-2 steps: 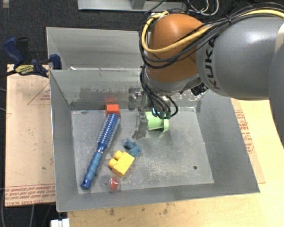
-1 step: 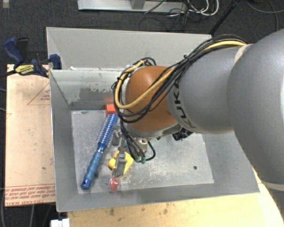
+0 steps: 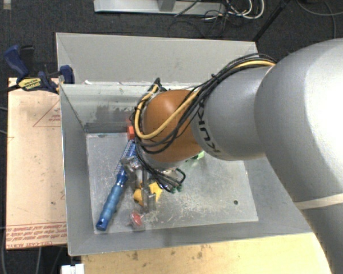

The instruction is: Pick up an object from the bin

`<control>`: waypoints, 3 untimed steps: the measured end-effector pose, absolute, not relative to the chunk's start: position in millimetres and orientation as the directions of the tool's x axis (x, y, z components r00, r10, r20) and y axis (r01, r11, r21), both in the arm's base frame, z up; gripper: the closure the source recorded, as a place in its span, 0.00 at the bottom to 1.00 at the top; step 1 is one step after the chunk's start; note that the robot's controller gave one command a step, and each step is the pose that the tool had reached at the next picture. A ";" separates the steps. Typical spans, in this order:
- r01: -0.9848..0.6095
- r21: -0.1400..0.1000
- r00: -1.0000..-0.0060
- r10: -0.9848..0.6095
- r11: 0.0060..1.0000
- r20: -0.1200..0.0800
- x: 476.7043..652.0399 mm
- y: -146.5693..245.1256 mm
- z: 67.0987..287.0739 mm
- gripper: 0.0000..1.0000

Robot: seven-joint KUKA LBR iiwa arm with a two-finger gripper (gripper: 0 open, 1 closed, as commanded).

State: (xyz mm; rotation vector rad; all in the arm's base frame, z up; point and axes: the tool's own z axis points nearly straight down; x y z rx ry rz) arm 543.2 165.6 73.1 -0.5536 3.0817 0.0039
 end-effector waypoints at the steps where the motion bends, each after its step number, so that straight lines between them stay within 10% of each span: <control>1: -0.832 -0.005 -0.555 -0.832 0.555 -0.009 546.3 177.0 73.2 0.00; 3: -0.632 -0.004 -0.775 -0.632 0.775 -0.004 605.7 113.7 101.3 0.00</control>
Offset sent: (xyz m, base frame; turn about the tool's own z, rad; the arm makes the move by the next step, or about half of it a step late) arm 0.0001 0.0104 -0.0031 -0.6315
